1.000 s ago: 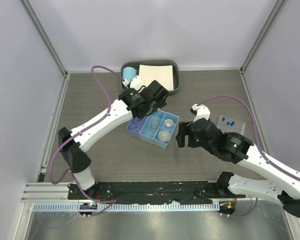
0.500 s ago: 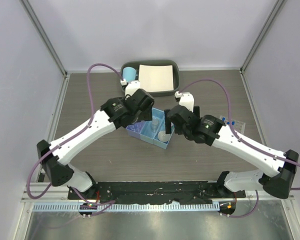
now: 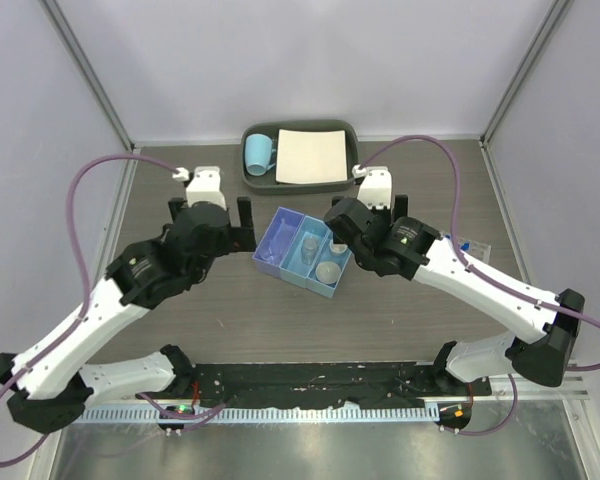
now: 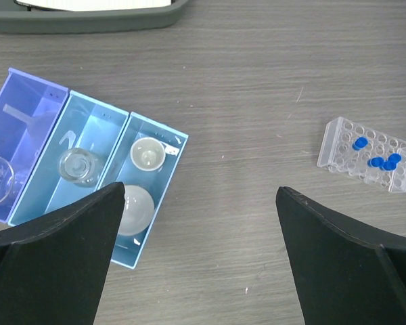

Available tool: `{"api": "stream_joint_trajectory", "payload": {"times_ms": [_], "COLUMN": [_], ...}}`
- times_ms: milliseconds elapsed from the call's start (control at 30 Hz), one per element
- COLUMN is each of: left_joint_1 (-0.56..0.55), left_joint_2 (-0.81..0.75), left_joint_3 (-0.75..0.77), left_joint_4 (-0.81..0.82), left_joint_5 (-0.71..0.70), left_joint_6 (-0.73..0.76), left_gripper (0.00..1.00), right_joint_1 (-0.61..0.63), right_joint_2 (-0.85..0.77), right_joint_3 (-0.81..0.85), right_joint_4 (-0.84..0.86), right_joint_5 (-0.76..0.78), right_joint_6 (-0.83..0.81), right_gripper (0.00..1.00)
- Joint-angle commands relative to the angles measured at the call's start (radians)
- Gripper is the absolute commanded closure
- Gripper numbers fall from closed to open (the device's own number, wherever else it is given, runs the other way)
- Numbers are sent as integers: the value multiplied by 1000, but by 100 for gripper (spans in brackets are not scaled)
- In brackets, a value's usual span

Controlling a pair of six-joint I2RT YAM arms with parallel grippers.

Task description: Organize the chemistry lab equipment

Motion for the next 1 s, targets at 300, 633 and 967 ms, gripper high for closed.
{"api": "stream_joint_trajectory", "payload": {"times_ms": [300,633,967], "left_joint_1": [5,5,3], "left_joint_2": [-312,-349,-352], "left_joint_3": [-173,-178,-172], "left_joint_4": [195,159,150], "left_joint_5": [-110,-114,-113], "left_joint_6": [177,179,174], "left_gripper": [0,0,0], "right_joint_1": [1,1,3], "right_joint_2": [-44,-94,-28], "right_joint_3": [120,114,205], "right_joint_4": [98,98,4], "right_joint_5": [202,185,228], "right_joint_6": [-66,-14,-37], "right_gripper": [0,0,0]}}
